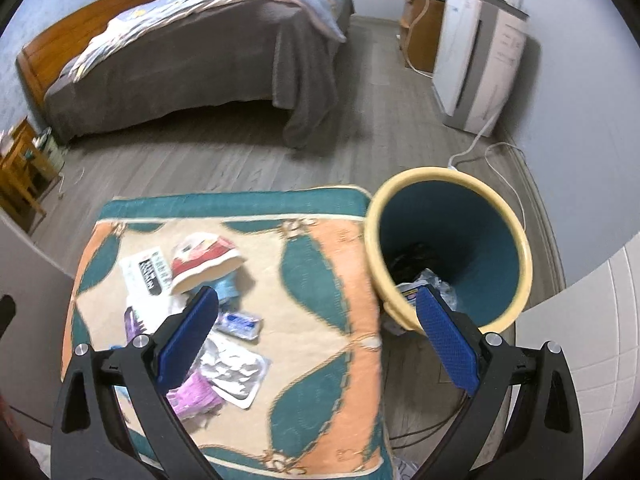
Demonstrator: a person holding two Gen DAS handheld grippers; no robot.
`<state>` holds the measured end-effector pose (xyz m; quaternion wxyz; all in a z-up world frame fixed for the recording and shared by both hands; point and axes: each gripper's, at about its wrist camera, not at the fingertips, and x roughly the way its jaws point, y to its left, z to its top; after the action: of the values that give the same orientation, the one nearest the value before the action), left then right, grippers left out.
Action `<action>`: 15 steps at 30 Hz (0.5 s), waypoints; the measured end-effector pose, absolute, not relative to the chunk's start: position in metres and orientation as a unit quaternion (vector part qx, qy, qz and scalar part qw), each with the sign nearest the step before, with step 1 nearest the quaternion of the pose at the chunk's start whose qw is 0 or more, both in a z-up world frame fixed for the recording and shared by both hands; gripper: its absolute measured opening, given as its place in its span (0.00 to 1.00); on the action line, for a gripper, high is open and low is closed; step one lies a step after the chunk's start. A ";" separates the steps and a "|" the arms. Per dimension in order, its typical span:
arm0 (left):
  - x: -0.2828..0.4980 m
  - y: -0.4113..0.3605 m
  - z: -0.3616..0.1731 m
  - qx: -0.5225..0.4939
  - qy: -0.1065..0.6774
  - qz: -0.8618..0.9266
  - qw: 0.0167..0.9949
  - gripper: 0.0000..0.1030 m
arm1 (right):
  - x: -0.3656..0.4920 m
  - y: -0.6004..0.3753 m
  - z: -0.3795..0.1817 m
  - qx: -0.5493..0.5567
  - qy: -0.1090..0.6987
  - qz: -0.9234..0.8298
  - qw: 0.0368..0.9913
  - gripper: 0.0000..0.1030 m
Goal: Collect trash
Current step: 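Grasp the pink packet with the right tool while the left tool grasps the blue mask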
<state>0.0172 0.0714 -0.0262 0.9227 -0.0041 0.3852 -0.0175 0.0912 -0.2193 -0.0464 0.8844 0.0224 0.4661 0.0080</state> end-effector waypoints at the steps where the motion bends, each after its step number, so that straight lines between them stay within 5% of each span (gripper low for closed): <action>1: 0.017 0.077 -0.033 -0.009 0.392 -0.013 0.920 0.94 | 0.090 -0.211 -0.048 0.013 0.468 0.011 0.884 0.94; 15: 0.015 0.086 -0.078 0.014 0.432 -0.031 0.901 0.94 | 0.075 -0.145 -0.105 -0.017 0.530 0.024 0.847 0.94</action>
<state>0.0145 0.0860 -0.0780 0.9012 0.0143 0.4320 -0.0305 0.0753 -0.1449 -0.1053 0.8472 -0.0175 0.5305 0.0242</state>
